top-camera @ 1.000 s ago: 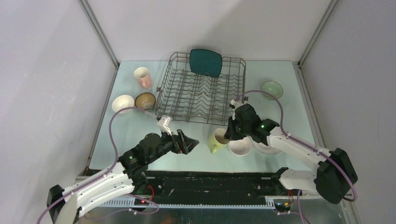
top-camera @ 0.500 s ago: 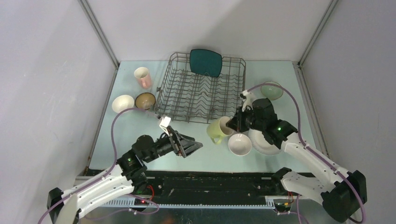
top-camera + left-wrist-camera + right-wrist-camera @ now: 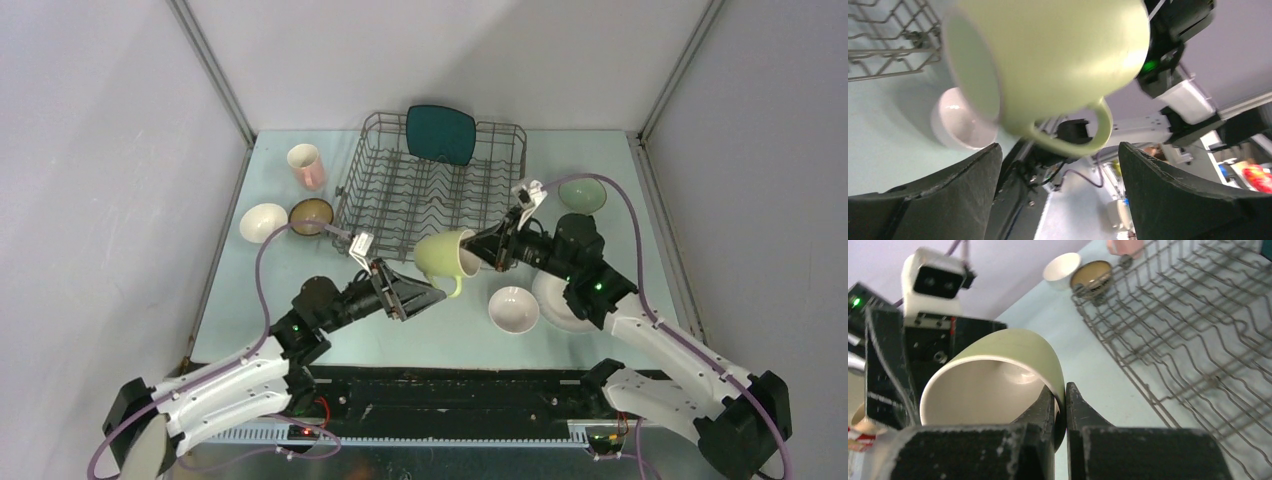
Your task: Load the mixed dishes into the dish rack
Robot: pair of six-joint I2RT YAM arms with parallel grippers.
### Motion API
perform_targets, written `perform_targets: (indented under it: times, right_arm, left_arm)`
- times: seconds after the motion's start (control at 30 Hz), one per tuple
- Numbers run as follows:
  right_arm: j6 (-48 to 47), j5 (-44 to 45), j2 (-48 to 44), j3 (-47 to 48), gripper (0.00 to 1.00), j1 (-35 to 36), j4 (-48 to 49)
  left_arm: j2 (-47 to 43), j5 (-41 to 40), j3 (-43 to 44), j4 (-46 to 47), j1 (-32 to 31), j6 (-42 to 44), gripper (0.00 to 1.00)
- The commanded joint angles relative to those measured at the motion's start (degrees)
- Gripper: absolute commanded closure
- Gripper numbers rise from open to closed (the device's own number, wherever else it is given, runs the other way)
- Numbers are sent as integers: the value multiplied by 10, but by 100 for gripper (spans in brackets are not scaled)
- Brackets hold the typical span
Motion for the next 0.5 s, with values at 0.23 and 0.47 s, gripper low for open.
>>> perform_targets:
  times: [0.23, 0.47]
  right_arm:
    - [-38, -14, -5, -38, 100, 85, 266]
    - [-81, 41, 19, -58, 100, 128, 346]
  left_arm:
    - [89, 72, -19, 312, 5, -166, 20]
    - [156, 86, -23, 471, 5, -247, 36]
